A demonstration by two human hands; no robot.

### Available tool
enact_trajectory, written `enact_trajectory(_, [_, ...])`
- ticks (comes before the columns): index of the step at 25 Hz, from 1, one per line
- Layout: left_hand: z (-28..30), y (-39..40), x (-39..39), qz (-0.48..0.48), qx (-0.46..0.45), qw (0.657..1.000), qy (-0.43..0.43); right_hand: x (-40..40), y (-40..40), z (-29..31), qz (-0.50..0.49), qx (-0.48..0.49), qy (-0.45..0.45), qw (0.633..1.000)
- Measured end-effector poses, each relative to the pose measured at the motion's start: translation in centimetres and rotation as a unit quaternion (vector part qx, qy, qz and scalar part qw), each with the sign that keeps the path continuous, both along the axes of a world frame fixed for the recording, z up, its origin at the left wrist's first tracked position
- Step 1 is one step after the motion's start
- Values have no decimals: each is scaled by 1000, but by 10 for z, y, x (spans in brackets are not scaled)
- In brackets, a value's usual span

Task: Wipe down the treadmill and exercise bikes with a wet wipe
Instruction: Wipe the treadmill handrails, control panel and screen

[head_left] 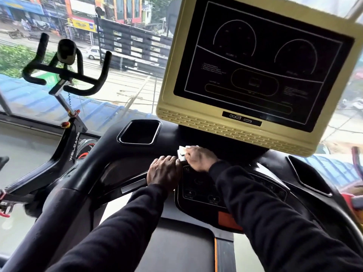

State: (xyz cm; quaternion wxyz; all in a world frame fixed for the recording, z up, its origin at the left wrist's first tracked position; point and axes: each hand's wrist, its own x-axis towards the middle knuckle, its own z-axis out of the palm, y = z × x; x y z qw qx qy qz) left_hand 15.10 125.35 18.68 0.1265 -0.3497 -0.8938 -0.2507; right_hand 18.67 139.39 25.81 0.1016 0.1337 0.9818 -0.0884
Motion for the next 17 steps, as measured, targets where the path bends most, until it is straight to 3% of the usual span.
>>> enact_trajectory(4, [-3, -1, -2, -6, -14, 1000, -9, 47, -9, -12, 67, -7, 168, 983])
enact_trajectory(8, [0, -1, 1, 1, 36, 999, -29, 52, 0, -13, -95, 80, 215, 969])
enact_trajectory(13, [5, -2, 4, -31, 17, 999, -30, 81, -15, -34, 35, 105, 257, 960])
enact_trajectory(17, [26, 21, 2, -59, 30, 995, -72, 82, 10, -17, -134, 106, 210, 963])
